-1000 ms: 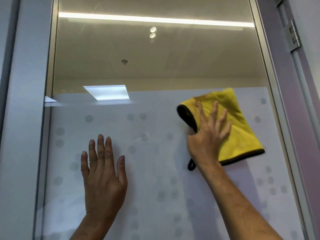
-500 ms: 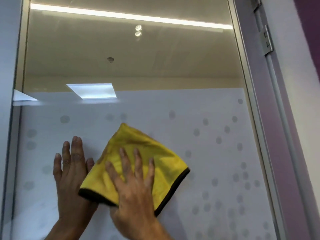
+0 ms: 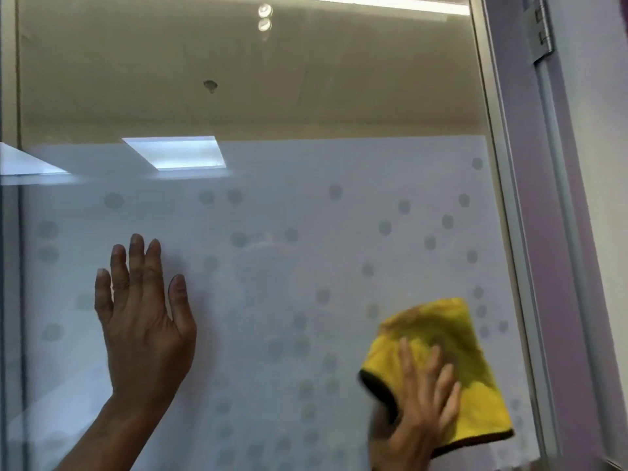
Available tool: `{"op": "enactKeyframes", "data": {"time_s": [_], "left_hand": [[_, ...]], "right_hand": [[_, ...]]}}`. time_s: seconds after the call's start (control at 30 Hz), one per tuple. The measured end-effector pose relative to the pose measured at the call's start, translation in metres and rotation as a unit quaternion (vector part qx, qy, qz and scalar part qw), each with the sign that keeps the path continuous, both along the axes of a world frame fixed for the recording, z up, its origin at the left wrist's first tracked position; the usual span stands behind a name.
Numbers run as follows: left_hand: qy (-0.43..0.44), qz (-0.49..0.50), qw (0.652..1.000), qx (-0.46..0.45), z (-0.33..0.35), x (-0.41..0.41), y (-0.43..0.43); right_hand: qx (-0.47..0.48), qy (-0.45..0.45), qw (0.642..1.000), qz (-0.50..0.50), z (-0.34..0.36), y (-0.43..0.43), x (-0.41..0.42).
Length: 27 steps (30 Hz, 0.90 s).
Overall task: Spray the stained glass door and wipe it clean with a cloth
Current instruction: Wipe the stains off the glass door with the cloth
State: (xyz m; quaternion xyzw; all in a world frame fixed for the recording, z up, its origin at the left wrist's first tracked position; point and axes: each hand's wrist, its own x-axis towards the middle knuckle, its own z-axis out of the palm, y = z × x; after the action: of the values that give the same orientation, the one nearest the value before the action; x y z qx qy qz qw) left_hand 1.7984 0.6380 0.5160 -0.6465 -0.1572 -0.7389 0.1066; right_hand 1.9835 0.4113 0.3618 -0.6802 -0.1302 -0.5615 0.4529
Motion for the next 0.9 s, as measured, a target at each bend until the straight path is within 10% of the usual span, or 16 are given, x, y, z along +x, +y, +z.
{"op": "enactKeyframes", "data": {"time_s": [0.3, 0.53, 0.9], "left_hand": [[0.0, 0.015, 1.0, 0.001, 0.0, 0.002, 0.003], [-0.009, -0.001, 1.0, 0.005, 0.0, 0.001, 0.003], [-0.02, -0.061, 0.998, 0.01, 0.003, -0.017, 0.015]], "right_hand": [[0.199, 0.08, 0.97, 0.113, 0.171, -0.046, 0.028], [-0.082, -0.073, 0.988, 0.108, 0.273, 0.034, -0.059], [-0.267, -0.238, 0.923, 0.139, 0.166, 0.097, -0.107]]}}
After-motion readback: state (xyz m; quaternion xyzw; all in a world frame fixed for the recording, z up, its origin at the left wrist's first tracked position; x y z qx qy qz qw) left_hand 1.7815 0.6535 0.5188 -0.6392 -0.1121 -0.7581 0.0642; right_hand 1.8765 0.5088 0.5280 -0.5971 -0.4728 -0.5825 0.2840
